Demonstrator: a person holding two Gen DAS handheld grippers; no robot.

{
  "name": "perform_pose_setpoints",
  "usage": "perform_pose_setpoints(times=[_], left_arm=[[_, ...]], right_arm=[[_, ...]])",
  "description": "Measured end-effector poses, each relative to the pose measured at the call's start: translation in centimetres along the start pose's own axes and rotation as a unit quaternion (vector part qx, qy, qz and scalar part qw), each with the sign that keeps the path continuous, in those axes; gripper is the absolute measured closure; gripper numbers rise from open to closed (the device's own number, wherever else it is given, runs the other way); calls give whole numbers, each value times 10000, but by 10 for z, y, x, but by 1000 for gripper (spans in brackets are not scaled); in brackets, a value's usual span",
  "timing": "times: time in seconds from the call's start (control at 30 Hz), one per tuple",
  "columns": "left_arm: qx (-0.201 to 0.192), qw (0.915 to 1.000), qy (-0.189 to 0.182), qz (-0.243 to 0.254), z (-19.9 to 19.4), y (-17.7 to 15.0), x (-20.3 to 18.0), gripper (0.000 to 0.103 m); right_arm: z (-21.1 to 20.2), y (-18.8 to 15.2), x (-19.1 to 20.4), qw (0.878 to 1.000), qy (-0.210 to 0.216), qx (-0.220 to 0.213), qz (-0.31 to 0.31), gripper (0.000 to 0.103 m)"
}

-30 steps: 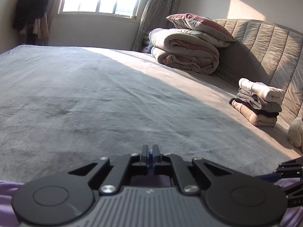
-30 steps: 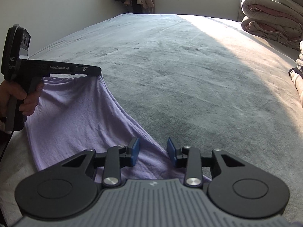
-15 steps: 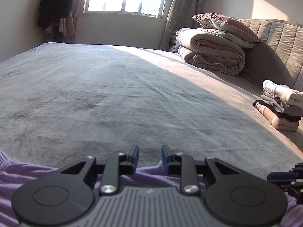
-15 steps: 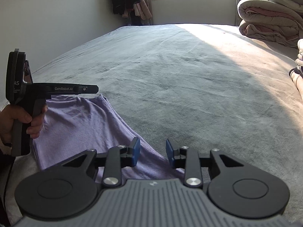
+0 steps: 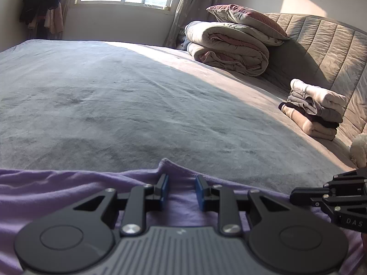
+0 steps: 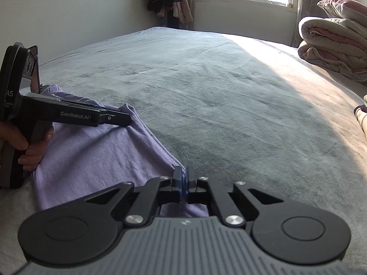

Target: Fold clothes

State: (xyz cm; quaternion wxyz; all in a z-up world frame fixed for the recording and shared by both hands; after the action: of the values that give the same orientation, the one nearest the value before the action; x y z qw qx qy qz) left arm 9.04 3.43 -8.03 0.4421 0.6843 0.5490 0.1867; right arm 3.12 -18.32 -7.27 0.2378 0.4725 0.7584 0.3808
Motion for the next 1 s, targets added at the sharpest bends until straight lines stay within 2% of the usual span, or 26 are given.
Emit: perform_pose_setpoints(times=[0.13,0.2,0.23,0.37,0.57,0.9,1.0], left_arm=[[-14,10000,-35,-92,-2,2,1,76],[-16,9999,-74,-153,-3,4,2,76],[-15,9998,-90,-183,-3,4,3,76],[-10,9995,-136,-297,-3,5,6,76],[-19,9996,-98,-269,-2,1,5,76],[-29,9996,-69,-260,0,0,4,75],[-29,9997,-69,-230,0,0,3,73]], right_arm=[[-1,2,-7,9998,-55,35,180,101],[-4,5,-12,9989,76,-36,459,98],[-6,6,-14,9981,147,-82,599,89],[-5,14,-10,9947,419,-236,905,87],[9,13,4,9951,532,-134,825,87],[15,10,14,9982,434,-45,410,87],[15,9,17,9987,461,-14,230,80]])
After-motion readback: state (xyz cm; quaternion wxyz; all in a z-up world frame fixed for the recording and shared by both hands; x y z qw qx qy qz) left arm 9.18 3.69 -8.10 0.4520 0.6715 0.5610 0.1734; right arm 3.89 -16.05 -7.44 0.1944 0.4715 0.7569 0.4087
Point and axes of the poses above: each gripper's, at about its wrist camera, not at the fingertips, and z roughly the way its jaws point, x to its left, y to its top, the point moved 3 cm from there along z, roughly the way its jaws point
